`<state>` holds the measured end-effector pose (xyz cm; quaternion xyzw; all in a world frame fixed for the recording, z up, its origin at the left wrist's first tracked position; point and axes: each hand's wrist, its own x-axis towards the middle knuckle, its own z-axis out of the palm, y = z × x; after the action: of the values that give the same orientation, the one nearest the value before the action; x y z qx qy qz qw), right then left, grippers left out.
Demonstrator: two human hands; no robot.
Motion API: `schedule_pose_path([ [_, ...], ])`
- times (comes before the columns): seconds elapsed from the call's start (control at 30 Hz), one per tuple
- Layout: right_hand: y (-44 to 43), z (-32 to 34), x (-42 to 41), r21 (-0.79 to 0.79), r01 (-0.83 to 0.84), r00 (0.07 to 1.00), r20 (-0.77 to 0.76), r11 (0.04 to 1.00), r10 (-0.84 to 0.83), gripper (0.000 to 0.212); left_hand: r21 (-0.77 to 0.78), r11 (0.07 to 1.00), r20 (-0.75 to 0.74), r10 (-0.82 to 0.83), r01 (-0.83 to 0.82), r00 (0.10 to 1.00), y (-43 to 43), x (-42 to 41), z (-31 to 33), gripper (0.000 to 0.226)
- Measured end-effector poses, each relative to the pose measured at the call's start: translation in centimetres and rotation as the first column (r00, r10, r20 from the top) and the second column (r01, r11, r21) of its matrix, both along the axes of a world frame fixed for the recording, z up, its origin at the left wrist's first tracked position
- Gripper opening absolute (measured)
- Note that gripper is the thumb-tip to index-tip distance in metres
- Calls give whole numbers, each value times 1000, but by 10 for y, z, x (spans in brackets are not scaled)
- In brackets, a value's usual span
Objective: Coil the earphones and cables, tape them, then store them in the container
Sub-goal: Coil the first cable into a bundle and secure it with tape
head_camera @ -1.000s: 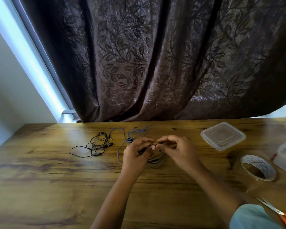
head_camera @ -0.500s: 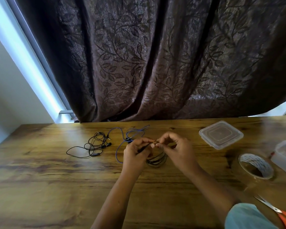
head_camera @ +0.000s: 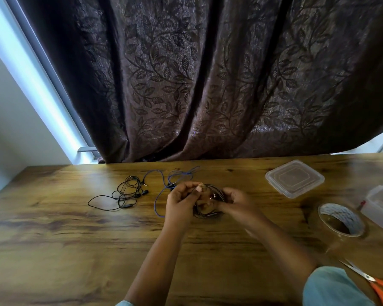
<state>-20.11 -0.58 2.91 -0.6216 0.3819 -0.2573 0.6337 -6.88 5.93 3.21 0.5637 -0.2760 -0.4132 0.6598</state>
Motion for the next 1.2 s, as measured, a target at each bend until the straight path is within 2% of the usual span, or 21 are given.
schedule_pose_path([
  [0.1, -1, -9, -4, 153, 45, 998, 29, 987, -50, 22, 108, 994, -35, 17, -14, 999, -6, 1, -7, 8],
  [0.27, -10, -23, -11, 265, 136, 991, -17, 955, -136, 23, 244, 967, -156, -40, 77, 987, -18, -9, -18, 8],
  [0.33, -16, -28, -17, 294, 182, 983, -56, 939, -173, 27, 286, 951, -120, -83, 114, 989, -25, -12, -28, 13],
  [0.47, -27, -38, -30, 297, 290, 957, -115, 910, -267, 32, 373, 919, 55, -158, 126, 986, -40, -21, -45, 21],
  [0.57, -35, -44, -38, 200, 366, 924, -197, 909, -329, 36, 426, 898, 240, -225, 106, 944, -52, -31, -49, 23],
  [0.67, -44, -52, -45, 22, 426, 858, -327, 904, -396, 39, 446, 892, 372, -260, 74, 891, -64, -43, -49, 26],
  [0.8, -54, -54, -51, -217, 359, 773, -476, 908, -419, 39, 466, 884, 472, -283, 36, 835, -76, -51, -53, 25],
  [1.03, -60, -53, -49, -334, 264, 738, -534, 905, -413, 50, 457, 890, 507, -250, -11, 825, -80, -47, -56, 14],
  [1.13, -61, -51, -49, -404, 179, 671, -617, 897, -411, 60, 429, 902, 489, -196, -39, 850, -76, -42, -57, 11],
  [1.2, -58, -47, -47, -474, 93, 584, -686, 875, -434, 64, 416, 907, 471, -152, -67, 869, -73, -35, -57, 11],
])
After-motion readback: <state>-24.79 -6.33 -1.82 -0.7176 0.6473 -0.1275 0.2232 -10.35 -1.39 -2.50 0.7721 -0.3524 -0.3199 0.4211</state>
